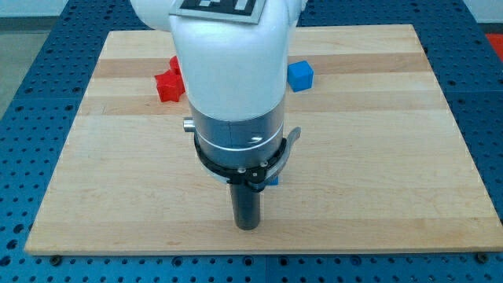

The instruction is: Move blue triangle at the bottom of blue cube

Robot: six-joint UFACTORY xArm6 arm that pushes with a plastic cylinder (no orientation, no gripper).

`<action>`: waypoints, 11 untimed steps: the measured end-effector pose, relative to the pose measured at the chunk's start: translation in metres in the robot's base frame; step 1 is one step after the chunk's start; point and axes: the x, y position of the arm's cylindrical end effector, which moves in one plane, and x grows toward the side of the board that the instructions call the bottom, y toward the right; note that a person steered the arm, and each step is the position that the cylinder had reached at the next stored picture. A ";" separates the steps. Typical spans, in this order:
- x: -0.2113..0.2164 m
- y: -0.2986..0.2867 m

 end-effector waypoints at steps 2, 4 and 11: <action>-0.092 0.063; -0.130 0.091; -0.128 0.062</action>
